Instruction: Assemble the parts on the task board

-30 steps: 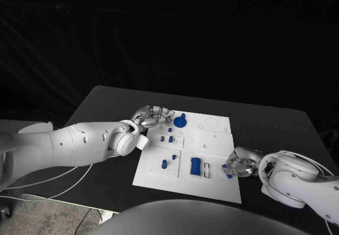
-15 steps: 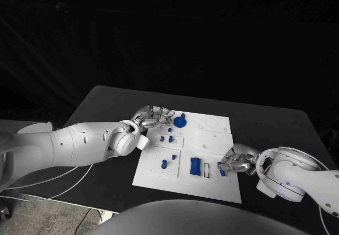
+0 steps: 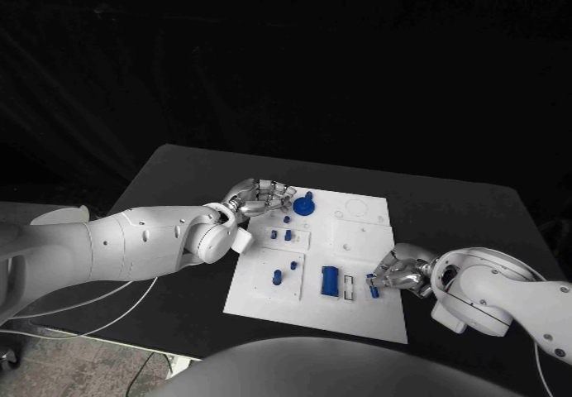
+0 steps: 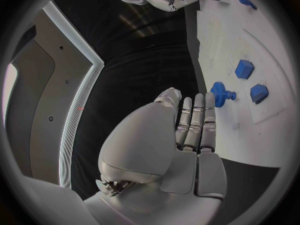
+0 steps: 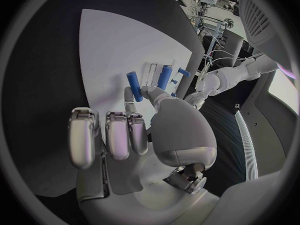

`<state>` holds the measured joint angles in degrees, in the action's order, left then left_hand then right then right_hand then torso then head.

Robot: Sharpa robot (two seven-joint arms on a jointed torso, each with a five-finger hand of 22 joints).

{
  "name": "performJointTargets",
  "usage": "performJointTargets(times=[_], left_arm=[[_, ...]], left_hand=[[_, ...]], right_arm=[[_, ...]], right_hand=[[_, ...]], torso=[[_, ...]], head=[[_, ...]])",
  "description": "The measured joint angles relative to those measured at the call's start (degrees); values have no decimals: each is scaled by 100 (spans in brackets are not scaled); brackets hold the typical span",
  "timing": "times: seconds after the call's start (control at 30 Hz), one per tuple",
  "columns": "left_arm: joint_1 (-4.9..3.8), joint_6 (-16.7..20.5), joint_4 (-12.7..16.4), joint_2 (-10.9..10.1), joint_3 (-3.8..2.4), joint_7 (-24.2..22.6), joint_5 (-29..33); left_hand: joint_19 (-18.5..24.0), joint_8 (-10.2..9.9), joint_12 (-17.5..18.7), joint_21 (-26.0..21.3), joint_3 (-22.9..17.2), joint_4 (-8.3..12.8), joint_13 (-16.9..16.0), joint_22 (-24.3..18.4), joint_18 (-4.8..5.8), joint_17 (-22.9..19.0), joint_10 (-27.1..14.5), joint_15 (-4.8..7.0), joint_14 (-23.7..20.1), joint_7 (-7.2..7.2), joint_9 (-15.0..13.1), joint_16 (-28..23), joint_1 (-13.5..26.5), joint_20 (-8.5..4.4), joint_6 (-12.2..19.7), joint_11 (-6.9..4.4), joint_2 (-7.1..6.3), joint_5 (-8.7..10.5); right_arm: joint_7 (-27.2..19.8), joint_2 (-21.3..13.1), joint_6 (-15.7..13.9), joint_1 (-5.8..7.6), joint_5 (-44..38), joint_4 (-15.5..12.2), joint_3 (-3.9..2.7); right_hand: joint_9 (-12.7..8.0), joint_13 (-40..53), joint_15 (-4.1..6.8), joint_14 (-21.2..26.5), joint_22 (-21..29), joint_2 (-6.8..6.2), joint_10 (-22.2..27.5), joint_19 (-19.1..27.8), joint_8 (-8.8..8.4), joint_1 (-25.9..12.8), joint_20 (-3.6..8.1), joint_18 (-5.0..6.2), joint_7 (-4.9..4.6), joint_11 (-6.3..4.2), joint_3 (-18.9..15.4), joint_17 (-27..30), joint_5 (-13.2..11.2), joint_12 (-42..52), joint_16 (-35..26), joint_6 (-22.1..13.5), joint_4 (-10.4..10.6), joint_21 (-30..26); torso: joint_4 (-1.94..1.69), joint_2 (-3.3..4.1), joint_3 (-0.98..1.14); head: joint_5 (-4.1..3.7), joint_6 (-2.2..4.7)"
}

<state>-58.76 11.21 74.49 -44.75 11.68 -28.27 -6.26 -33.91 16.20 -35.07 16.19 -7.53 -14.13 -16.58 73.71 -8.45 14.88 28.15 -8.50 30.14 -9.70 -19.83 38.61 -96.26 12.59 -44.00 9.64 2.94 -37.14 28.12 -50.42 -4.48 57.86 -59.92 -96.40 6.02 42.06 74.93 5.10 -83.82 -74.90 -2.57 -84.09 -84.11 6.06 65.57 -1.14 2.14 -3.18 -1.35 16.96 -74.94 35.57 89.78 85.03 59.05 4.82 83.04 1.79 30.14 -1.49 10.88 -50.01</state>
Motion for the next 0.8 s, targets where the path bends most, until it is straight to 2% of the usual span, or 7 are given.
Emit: performJointTargets(times=[0.13,0.2,0.23,0.3,0.8], left_arm=[[0,-1,-5,6,0,3,0],[0,-2,-6,12,0,4,0],[0,-2,-7,15,0,4,0],[0,-3,-8,18,0,5,0],[0,-4,-15,20,-2,8,0]], left_hand=[[0,0,0,0,0,0,0,0,0,-5,0,0,0,0,0,0,0,0,0,0,0,0],[0,0,0,0,0,0,0,0,0,-5,0,0,0,0,0,0,0,0,0,0,0,0],[0,0,0,0,0,0,0,0,0,-5,0,0,0,0,0,0,0,0,0,0,0,0],[0,0,0,0,0,0,0,0,0,-5,0,0,0,0,0,0,0,0,0,0,0,0],[0,0,0,0,0,0,-1,-1,0,-4,0,0,0,0,-1,0,0,0,0,0,0,0]], right_arm=[[19,65,11,0,165,21,0],[30,100,13,0,257,22,0],[35,117,13,0,303,23,0],[43,144,12,0,379,24,0],[122,329,-3,0,907,52,0]], right_hand=[[-17,0,-15,-15,-5,34,0,0,-17,-38,0,0,-1,0,16,0,23,0,0,-1,16,0],[-65,0,-20,-20,-4,-47,11,0,-57,-119,0,0,-34,12,148,0,799,0,0,23,36,0],[-83,0,-20,-20,-4,-60,20,0,-67,-132,0,0,-42,20,191,0,1043,0,0,19,42,0],[-99,0,-20,-20,-4,-81,20,0,-85,-153,0,0,-44,20,252,1,1250,0,0,18,34,0],[-99,-1,-20,-20,-3,-60,20,21,-111,-226,-20,0,-67,20,270,2,1296,0,0,-6,50,0]], torso=[[0,0,1],[2,0,1],[2,1,1],[2,1,1],[2,3,1]], head=[[-14,0],[-20,0],[-21,0],[-23,0],[-5,0]])
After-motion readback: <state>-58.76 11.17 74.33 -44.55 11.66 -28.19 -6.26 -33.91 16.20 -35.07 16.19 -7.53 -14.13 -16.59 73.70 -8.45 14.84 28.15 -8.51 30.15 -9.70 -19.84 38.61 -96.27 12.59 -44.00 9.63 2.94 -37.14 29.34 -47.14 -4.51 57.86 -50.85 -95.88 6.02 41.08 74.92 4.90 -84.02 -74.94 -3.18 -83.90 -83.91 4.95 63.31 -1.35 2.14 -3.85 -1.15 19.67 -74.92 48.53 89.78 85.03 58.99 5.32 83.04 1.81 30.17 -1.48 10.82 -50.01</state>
